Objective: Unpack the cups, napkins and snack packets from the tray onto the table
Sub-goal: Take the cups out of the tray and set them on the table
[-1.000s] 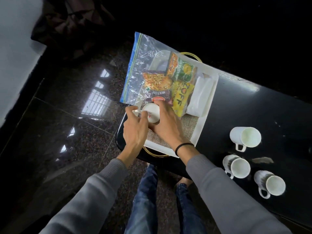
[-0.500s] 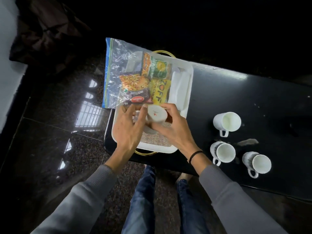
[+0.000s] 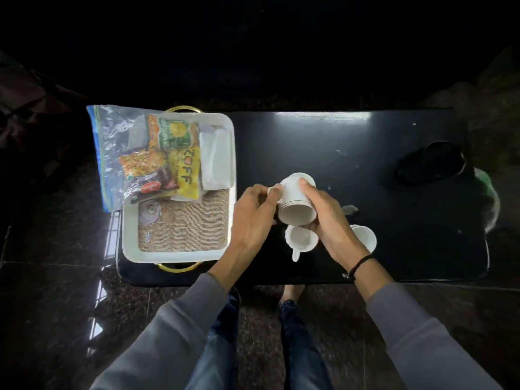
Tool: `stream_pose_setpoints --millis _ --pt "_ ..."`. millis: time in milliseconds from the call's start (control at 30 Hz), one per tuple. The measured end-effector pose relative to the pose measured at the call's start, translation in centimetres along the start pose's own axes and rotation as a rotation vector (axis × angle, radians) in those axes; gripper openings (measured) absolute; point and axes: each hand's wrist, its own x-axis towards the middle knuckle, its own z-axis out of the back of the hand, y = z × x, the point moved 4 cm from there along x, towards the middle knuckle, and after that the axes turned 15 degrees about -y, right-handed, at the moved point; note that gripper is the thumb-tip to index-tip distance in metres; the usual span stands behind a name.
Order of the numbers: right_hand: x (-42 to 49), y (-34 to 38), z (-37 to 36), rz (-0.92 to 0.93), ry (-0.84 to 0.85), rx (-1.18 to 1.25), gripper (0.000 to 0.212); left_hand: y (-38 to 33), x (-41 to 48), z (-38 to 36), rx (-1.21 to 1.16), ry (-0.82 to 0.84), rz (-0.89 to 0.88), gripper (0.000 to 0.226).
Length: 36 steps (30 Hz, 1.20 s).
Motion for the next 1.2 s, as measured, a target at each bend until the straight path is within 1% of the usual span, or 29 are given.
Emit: stream_pose_setpoints --millis 167,367,467,567,667,733,800,933,1200 --pt "1.4 0.1 5.5 -0.022 -0.005 0.151 0.058 -1.9 -1.9 -5.8 -0.076 0.080 0.078 0.028" --pt "3.9 0.0 10.3 -0.073 -0.123 0.122 0.068 -2.5 -2.9 -11.2 -0.181 0.208 0.254 0.021" --pt "4.9 0.2 12.2 -0.062 -0.193 0.060 0.064 -2.5 -3.0 -13.4 -0.156 0.252 0.285 0.026" --pt "6.2 0.7 13.5 0.067 -0.318 -0.087 0.057 -2.0 -3.1 -14.8 -0.105 0.283 0.301 0.025" --pt "7.7 2.1 13.9 0.313 -0.416 -0.379 0.065 -1.4 -2.9 -16.0 -0.029 0.284 0.283 0.021" --pt "8.4 2.7 13.4 0.449 -0.425 -0.525 0.068 -1.2 -2.6 -16.5 0.004 0.265 0.280 0.030" --pt "8.9 2.9 12.7 0.538 -0.411 -0.641 0.070 -1.0 -2.4 -17.0 0.028 0.258 0.268 0.038" --pt "9.2 2.4 11.3 0.632 -0.383 -0.782 0.074 -1.0 -2.4 -17.2 0.020 0.270 0.225 0.046" --pt "8.6 1.0 10.5 0.685 -0.360 -0.871 0.069 -0.1 -1.9 -17.4 0.085 0.302 0.191 0.057"
